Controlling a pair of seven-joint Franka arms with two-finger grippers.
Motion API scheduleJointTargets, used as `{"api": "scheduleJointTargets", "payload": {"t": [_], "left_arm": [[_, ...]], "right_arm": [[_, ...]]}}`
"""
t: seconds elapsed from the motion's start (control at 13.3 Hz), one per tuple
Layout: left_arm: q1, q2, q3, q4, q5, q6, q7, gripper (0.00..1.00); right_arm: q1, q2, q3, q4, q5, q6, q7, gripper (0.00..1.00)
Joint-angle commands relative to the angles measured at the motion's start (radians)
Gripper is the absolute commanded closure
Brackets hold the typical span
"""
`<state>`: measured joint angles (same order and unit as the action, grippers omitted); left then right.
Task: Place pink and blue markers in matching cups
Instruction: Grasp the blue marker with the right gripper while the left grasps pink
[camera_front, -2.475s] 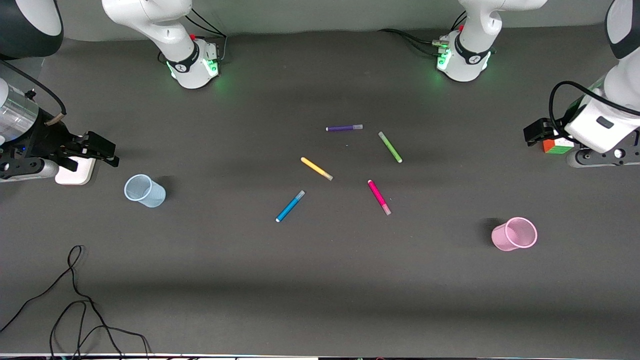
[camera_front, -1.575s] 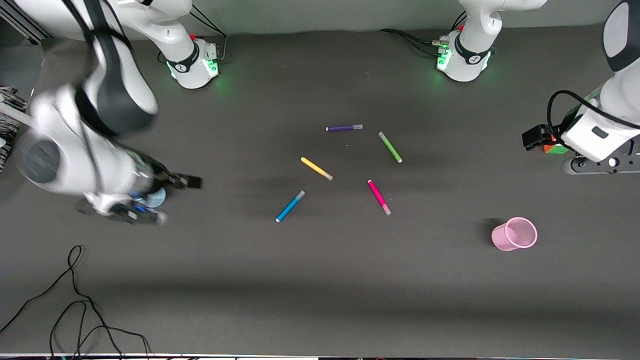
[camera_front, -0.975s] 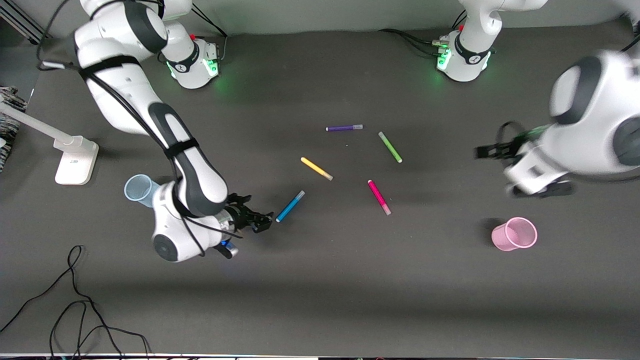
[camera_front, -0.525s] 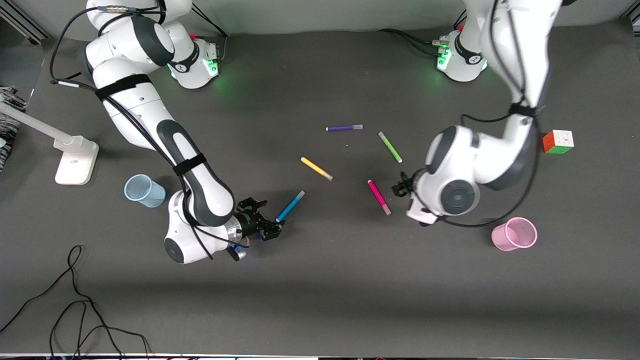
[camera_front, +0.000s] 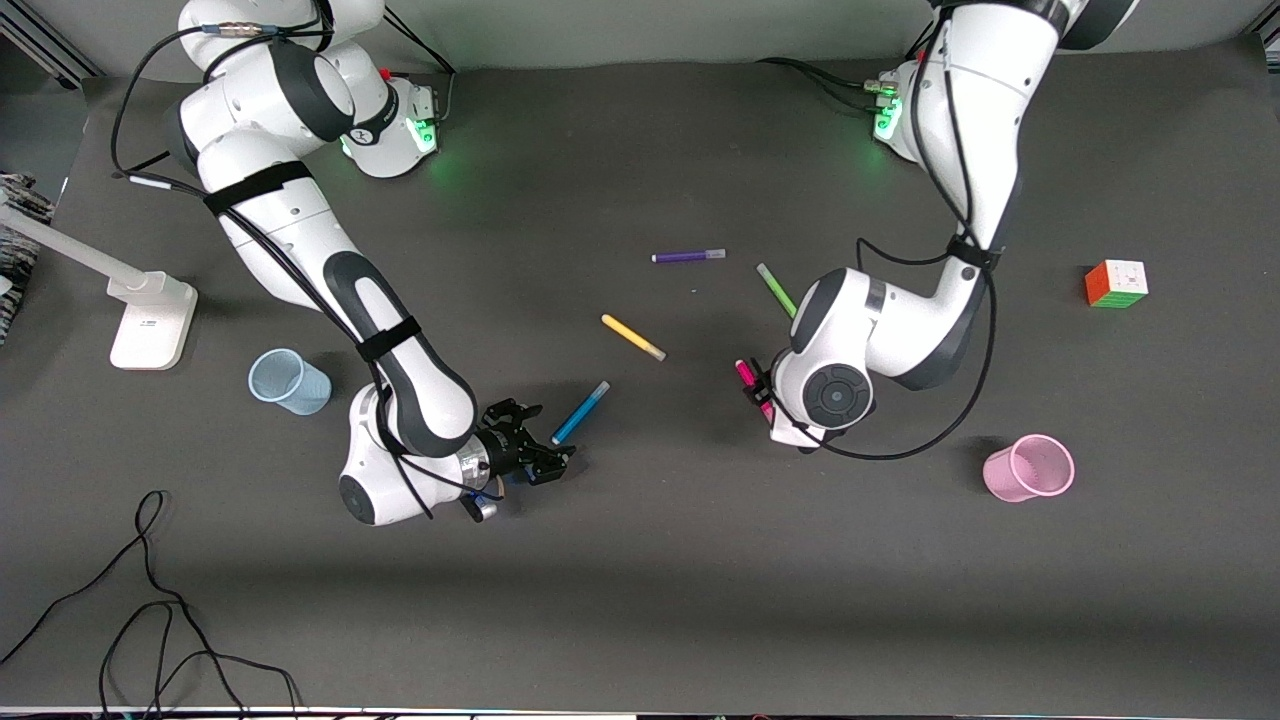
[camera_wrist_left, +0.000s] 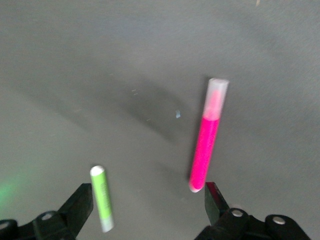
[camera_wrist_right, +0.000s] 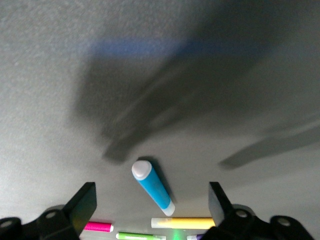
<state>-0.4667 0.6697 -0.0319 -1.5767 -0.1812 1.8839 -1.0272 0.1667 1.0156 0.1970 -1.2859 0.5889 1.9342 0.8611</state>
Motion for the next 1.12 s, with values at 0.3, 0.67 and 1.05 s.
{"api": "scheduleJointTargets", "payload": {"t": [0.3, 0.67, 1.05], "left_arm": [[-0.038, 0.063, 0.010, 0.009, -0.026, 0.165, -0.080, 0.04], [-0.069, 0.079, 0.010, 0.004, -0.023, 0.205, -0.116, 0.25], [-0.072, 0.080, 0.010, -0.023, -0.024, 0.233, -0.113, 0.51]], "right_arm": [[0.001, -0.008, 0.005, -0.026, 0.029, 0.031, -0.036, 0.55], [0.002, -0.012, 0.005, -0.026, 0.029, 0.023, -0.030, 0.92], [-0.004, -0.072, -0.008, -0.042, 0.009, -0.047, -0.071, 1.00]]}}
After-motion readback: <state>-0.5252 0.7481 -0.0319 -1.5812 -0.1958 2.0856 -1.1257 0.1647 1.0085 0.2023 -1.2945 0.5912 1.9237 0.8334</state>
